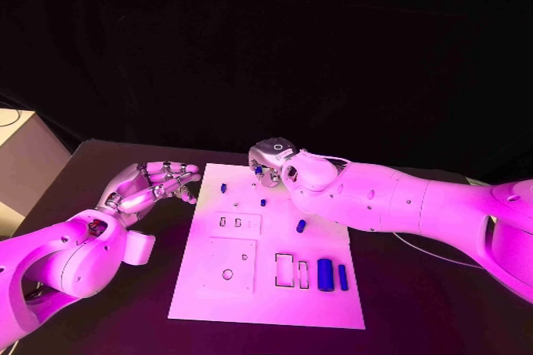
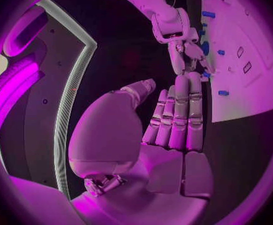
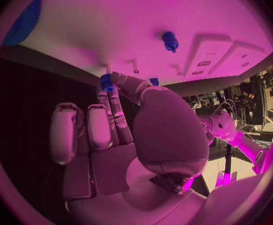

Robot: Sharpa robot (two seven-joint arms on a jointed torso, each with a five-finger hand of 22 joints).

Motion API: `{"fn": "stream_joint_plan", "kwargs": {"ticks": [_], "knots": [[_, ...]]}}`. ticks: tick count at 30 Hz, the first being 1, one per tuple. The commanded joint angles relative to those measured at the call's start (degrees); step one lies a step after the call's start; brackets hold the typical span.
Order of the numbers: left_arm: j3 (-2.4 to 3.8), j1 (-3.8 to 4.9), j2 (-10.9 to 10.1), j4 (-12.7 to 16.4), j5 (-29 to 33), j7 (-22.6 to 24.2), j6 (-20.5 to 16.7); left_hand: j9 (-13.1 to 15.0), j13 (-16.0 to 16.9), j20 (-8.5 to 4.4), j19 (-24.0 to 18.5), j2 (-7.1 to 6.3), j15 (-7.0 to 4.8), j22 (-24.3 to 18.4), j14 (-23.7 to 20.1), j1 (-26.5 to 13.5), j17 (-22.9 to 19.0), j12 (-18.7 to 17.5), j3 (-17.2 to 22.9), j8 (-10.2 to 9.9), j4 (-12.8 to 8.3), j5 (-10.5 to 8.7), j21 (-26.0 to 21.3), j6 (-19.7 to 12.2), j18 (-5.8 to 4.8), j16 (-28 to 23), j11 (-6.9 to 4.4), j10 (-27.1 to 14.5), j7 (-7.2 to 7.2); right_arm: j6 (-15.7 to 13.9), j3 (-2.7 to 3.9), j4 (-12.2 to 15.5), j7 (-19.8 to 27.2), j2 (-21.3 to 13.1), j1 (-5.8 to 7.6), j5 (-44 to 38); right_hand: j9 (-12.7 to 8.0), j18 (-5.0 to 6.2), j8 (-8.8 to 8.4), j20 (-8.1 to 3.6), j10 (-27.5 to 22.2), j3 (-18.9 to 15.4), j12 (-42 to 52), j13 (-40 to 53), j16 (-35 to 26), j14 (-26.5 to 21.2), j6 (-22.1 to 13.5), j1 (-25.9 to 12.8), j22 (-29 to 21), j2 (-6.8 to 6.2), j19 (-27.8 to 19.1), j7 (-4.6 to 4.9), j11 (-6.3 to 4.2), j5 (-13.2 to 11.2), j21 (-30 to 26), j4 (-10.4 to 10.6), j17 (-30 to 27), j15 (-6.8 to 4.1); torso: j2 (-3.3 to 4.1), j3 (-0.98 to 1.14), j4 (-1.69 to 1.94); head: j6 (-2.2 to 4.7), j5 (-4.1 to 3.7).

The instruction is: Assemble the parts on the task board

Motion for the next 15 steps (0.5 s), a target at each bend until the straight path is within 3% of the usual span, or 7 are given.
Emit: {"fn": "stream_joint_plan", "kwargs": {"ticks": [1,15], "knots": [[0.05,0.08,0.08,0.06,-0.15,0.28,0.96,0.05,0.05,0.0,-0.57,0.06,-0.01,0.05,-0.24,-0.28,0.05,-0.24,0.25,-0.39,-0.15,-0.22,0.21,-0.41,0.14,0.2,0.07,-0.49,0.15,3.02,-0.44,0.43,-0.69,-0.33,-0.77,-0.49,0.05,-0.35,0.24,0.26,2.92,-0.06,0.38,2.31,0.29,0.4,-0.44,0.37,0.05,0.28,0.11,-0.11,-2.55,-0.09,0.24,-0.01,0.05,-0.21,0.0,-0.02,0.01,-0.04,0.02],[0.05,0.08,0.0,0.0,-0.15,0.27,1.1,0.06,0.05,0.01,-0.62,0.06,0.0,0.08,-0.3,-0.27,0.06,-0.23,0.26,-0.4,-0.16,-0.22,0.26,-0.42,0.14,0.26,0.07,-0.51,0.15,2.84,-0.44,1.35,-0.89,-1.01,-0.9,-0.54,0.11,-0.33,0.26,0.26,2.93,-0.05,0.37,2.34,0.31,0.4,-0.44,0.33,0.02,0.27,0.07,-0.12,-2.56,-0.05,0.22,0.0,0.06,-0.22,0.05,-0.04,0.02,-0.17,0.0]]}}
